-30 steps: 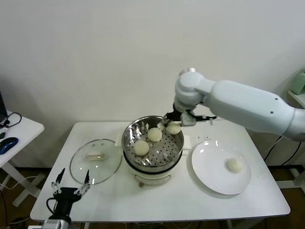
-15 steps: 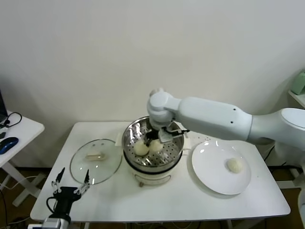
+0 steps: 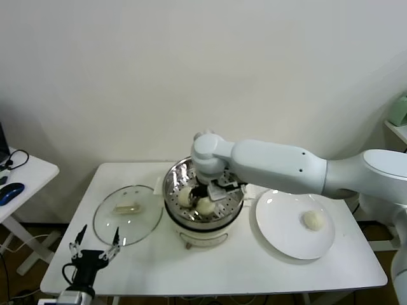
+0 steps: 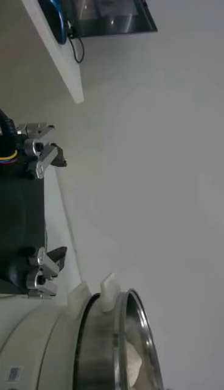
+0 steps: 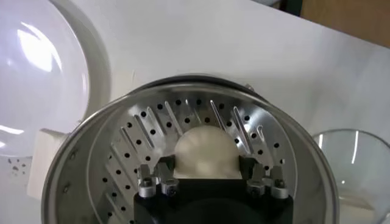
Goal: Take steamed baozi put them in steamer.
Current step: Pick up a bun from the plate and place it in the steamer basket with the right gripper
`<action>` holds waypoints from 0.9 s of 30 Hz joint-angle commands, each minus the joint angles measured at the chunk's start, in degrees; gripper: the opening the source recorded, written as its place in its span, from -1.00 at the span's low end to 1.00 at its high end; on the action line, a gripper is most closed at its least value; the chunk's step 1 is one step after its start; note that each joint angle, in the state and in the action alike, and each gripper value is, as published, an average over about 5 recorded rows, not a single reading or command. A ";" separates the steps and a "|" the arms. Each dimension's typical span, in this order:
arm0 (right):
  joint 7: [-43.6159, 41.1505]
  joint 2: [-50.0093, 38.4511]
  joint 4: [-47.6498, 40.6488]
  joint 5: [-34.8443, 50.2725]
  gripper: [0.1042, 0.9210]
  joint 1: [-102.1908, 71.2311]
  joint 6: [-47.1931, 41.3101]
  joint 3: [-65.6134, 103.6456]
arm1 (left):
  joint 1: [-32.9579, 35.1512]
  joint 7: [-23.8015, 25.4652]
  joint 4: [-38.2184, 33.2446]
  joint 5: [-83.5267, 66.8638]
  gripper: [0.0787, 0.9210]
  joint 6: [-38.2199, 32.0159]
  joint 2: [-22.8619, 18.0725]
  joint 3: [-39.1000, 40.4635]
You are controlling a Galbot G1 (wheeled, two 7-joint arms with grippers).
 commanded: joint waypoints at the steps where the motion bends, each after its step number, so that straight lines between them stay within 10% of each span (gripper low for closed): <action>1: -0.22 -0.50 0.86 0.57 0.41 -0.44 0.28 -0.44 | 0.03 -0.02 0.19 -0.02 0.77 0.02 -0.07 0.06; 27: 0.20 -1.89 0.22 1.47 0.60 -1.22 2.55 -0.44 | -1.29 -0.11 0.38 -3.43 0.77 1.16 -0.04 -0.33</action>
